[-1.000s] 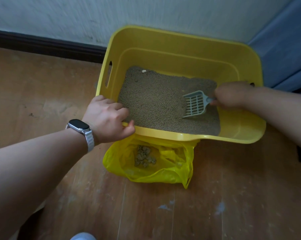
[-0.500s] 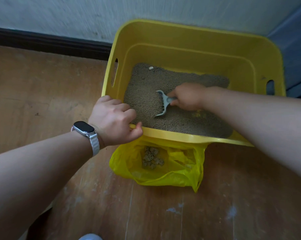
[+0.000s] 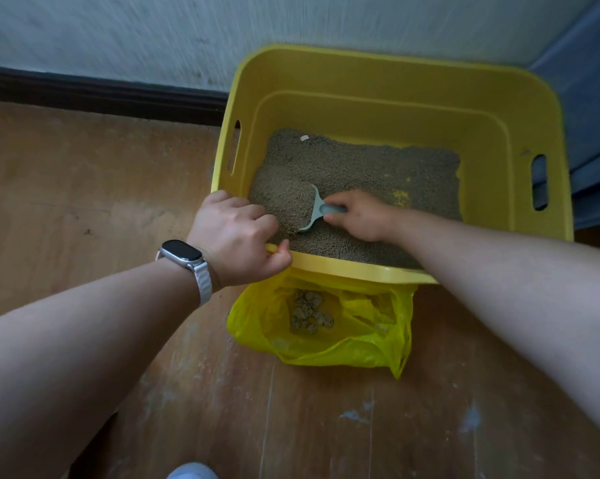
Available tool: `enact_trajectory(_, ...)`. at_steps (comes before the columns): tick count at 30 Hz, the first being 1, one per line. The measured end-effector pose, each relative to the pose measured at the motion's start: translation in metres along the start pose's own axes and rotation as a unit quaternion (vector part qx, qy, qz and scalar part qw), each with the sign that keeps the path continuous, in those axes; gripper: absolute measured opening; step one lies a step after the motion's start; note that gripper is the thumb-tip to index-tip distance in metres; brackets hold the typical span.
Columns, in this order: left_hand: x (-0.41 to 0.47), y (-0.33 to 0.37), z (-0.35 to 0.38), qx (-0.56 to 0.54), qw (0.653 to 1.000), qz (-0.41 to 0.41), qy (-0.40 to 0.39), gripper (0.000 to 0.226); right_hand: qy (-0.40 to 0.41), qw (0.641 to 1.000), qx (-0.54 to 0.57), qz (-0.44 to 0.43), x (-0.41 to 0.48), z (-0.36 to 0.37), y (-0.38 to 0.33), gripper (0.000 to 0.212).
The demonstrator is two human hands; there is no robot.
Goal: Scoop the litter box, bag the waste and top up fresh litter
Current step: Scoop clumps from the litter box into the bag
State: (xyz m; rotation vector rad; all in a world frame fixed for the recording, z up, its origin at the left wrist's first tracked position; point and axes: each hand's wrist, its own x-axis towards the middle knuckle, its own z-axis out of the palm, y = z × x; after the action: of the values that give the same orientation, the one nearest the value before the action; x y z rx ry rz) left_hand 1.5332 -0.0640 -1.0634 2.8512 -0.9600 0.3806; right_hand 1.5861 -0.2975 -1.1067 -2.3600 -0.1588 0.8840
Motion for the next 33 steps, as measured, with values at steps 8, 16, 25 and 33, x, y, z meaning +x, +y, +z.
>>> enact_trajectory(8, 0.001, 0.003, -0.003, -0.003, 1.0, -0.006, -0.015, 0.038, 0.084, 0.993, 0.074, -0.023, -0.025, -0.024, 0.003, 0.026)
enact_trajectory(16, 0.0, 0.002, -0.002, 0.007, 1.0, -0.008, -0.025, 0.041, 0.186, 0.975, 0.122, 0.011, -0.059, -0.046, 0.031, 0.037)
enact_trajectory(25, 0.0, 0.003, -0.003, 0.018, 0.999, -0.013, -0.032, 0.042, 0.212, 0.969, 0.128, 0.007, -0.064, -0.045, 0.047, 0.026)
enact_trajectory(33, 0.0, 0.002, -0.003, 0.02, 0.999, -0.013, -0.037, 0.042, 0.228, 0.967, 0.109, 0.024, -0.065, -0.045, 0.046, 0.018)
